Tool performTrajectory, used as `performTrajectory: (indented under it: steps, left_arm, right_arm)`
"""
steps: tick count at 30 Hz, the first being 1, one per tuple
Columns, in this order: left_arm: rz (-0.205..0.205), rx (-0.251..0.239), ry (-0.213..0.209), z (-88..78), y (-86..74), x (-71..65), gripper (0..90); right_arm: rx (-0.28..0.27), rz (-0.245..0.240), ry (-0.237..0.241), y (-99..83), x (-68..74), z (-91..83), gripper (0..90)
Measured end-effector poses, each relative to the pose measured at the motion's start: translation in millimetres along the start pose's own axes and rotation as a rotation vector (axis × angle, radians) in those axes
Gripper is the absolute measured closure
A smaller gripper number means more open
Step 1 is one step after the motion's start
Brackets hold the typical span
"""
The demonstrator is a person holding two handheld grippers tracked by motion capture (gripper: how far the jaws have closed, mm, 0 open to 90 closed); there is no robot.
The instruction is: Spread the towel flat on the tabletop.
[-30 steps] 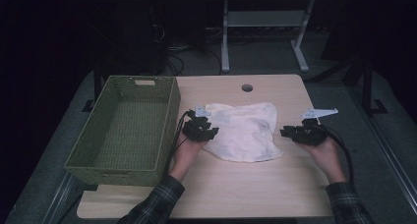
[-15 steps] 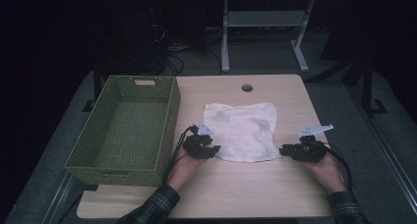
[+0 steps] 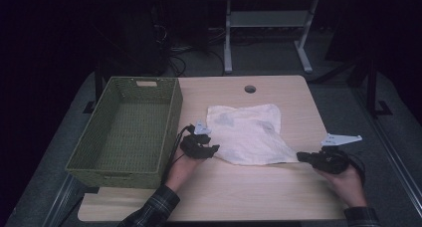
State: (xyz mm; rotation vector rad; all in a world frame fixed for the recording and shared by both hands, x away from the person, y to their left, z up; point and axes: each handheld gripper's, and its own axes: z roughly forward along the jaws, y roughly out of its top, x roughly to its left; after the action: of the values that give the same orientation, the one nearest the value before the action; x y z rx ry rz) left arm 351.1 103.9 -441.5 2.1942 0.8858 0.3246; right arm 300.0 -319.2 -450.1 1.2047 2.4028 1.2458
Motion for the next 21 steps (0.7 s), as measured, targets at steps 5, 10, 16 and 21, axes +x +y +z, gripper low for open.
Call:
performTrajectory:
  steps: [5,10,16,21]
  left_arm:
    - [0.016,0.001,-0.023,-8.1,-3.3,-4.5,50.9]
    - [0.023,0.032,-0.105,-7.9,-8.0,-15.7,54.5]
    - [0.132,0.061,-0.107,8.3,-9.3,-32.0,54.4]
    - [0.175,0.101,-0.097,16.2,-8.3,-34.8,79.1]
  right_arm:
    - [-0.012,0.015,-0.025,-12.8,2.4,-18.9,87.2]
    - [0.001,0.022,-0.028,-19.3,1.6,-19.0,87.1]
    - [0.015,0.023,-0.027,-18.5,3.2,-14.8,87.1]
    - [0.014,0.019,-0.029,-18.8,2.1,-14.3,87.1]
